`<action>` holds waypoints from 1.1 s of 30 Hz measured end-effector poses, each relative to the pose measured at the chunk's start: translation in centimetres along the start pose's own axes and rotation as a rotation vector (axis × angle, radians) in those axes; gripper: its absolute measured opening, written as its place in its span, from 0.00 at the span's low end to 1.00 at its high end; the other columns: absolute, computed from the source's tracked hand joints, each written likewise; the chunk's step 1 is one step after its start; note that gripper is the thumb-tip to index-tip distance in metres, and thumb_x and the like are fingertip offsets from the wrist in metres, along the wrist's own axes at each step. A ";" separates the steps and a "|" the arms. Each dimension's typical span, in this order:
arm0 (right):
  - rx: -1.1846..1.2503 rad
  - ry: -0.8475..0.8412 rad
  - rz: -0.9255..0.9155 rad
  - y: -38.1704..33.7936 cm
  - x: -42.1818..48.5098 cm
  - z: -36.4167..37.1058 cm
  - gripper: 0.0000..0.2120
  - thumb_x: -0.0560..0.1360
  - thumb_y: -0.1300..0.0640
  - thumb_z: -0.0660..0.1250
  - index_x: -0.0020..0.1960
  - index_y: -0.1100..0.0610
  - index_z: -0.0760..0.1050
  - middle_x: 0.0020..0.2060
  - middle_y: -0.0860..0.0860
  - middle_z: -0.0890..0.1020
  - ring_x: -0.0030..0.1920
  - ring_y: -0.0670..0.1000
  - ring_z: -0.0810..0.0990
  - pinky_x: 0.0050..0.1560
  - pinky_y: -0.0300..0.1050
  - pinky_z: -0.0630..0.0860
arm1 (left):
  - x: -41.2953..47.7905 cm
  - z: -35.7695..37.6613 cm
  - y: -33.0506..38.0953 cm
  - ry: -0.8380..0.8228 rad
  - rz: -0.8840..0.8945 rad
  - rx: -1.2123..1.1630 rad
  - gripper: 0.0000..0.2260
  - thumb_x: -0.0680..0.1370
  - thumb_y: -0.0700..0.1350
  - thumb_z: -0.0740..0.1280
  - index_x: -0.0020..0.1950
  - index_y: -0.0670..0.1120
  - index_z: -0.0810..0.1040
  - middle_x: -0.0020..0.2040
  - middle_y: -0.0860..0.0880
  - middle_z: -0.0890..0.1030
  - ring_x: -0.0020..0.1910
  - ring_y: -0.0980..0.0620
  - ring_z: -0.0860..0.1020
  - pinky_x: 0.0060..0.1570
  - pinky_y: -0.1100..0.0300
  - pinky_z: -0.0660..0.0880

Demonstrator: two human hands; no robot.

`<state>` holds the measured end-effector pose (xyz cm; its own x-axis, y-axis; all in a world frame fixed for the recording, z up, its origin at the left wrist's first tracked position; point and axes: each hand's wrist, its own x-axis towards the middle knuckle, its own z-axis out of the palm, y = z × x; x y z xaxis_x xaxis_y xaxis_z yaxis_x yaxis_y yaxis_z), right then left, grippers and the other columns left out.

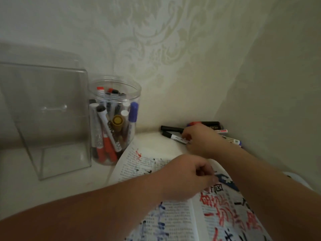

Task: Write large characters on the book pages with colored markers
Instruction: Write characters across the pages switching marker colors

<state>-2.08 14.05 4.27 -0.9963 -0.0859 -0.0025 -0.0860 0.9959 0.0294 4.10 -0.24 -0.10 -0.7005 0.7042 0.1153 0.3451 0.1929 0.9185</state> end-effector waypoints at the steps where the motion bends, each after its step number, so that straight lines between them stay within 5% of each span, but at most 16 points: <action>1: 0.019 0.004 -0.014 0.0 -0.1 0.1 0.17 0.72 0.58 0.70 0.59 0.48 0.80 0.53 0.49 0.78 0.49 0.50 0.78 0.53 0.49 0.80 | 0.0 0.0 -0.1 0.016 0.006 -0.001 0.04 0.79 0.50 0.71 0.47 0.51 0.83 0.41 0.51 0.84 0.42 0.54 0.82 0.49 0.49 0.82; 4: 0.204 0.069 -0.021 0.7 -1.6 -0.6 0.13 0.73 0.57 0.72 0.57 0.49 0.80 0.49 0.45 0.79 0.48 0.47 0.79 0.51 0.43 0.78 | 0.0 0.0 -0.3 0.088 0.053 -0.028 0.01 0.79 0.48 0.71 0.50 0.54 0.81 0.43 0.55 0.82 0.42 0.59 0.80 0.47 0.57 0.81; 8: 0.454 0.260 0.052 2.7 -5.3 -2.5 0.05 0.75 0.54 0.74 0.44 0.44 0.82 0.39 0.37 0.80 0.42 0.39 0.79 0.42 0.33 0.71 | 0.0 0.0 -0.4 0.297 0.219 0.146 0.11 0.78 0.46 0.70 0.60 0.54 0.75 0.54 0.58 0.75 0.53 0.62 0.73 0.52 0.70 0.68; 11: 0.643 0.336 0.143 3.9 -9.3 -3.5 0.07 0.73 0.55 0.77 0.38 0.47 0.83 0.29 0.42 0.81 0.29 0.40 0.77 0.34 0.36 0.70 | -0.1 -0.1 -0.1 0.443 0.342 0.374 0.17 0.77 0.49 0.70 0.65 0.50 0.74 0.60 0.54 0.72 0.60 0.56 0.69 0.61 0.64 0.65; 14: 0.850 0.210 0.159 3.7 -13.6 -3.6 0.04 0.73 0.60 0.77 0.41 0.55 0.83 0.26 0.48 0.80 0.25 0.44 0.74 0.28 0.38 0.69 | -0.4 0.7 0.8 0.306 0.339 0.604 0.13 0.82 0.53 0.63 0.64 0.50 0.74 0.57 0.52 0.76 0.58 0.51 0.72 0.58 0.53 0.69; 17: 1.087 0.245 0.125 3.0 -16.2 -2.5 0.02 0.75 0.62 0.75 0.44 0.57 0.83 0.27 0.53 0.78 0.26 0.49 0.73 0.28 0.40 0.68 | -0.7 1.6 1.6 0.077 0.223 0.551 0.09 0.85 0.51 0.56 0.61 0.53 0.72 0.49 0.55 0.77 0.48 0.54 0.75 0.51 0.50 0.73; 20: 1.350 0.347 0.092 2.3 -16.9 -0.7 0.07 0.76 0.63 0.73 0.41 0.53 0.83 0.28 0.53 0.75 0.28 0.51 0.72 0.31 0.41 0.65 | -1.1 1.8 1.6 0.032 0.311 0.440 0.10 0.84 0.51 0.55 0.65 0.58 0.70 0.52 0.62 0.75 0.52 0.61 0.75 0.50 0.61 0.71; 23: 1.322 0.382 0.032 1.2 -17.3 0.8 0.04 0.76 0.59 0.70 0.44 0.53 0.80 0.27 0.51 0.76 0.26 0.49 0.72 0.29 0.40 0.67 | -1.6 1.6 1.6 -0.046 0.397 0.324 0.11 0.84 0.54 0.54 0.63 0.68 0.67 0.54 0.74 0.74 0.57 0.70 0.74 0.52 0.75 0.67; 27: 1.360 0.422 0.030 0.3 -17.7 2.3 0.09 0.80 0.58 0.68 0.42 0.49 0.80 0.28 0.52 0.76 0.27 0.49 0.72 0.30 0.42 0.68 | -1.8 1.4 1.5 -0.048 0.403 0.336 0.12 0.82 0.57 0.55 0.62 0.60 0.72 0.50 0.68 0.79 0.52 0.68 0.77 0.48 0.75 0.68; 33: 1.412 0.489 -0.017 0.5 -18.3 3.0 0.11 0.80 0.57 0.66 0.41 0.48 0.81 0.27 0.52 0.74 0.27 0.49 0.71 0.29 0.42 0.67 | -1.7 1.2 2.0 -0.084 0.367 0.372 0.16 0.80 0.60 0.55 0.68 0.68 0.68 0.47 0.82 0.73 0.50 0.79 0.73 0.48 0.79 0.66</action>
<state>16.10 16.19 1.37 -0.9211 0.1859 0.3421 -0.3110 0.1771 -0.9337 6.70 -0.22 1.09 -0.4450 0.8202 0.3595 0.7672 0.1422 0.6254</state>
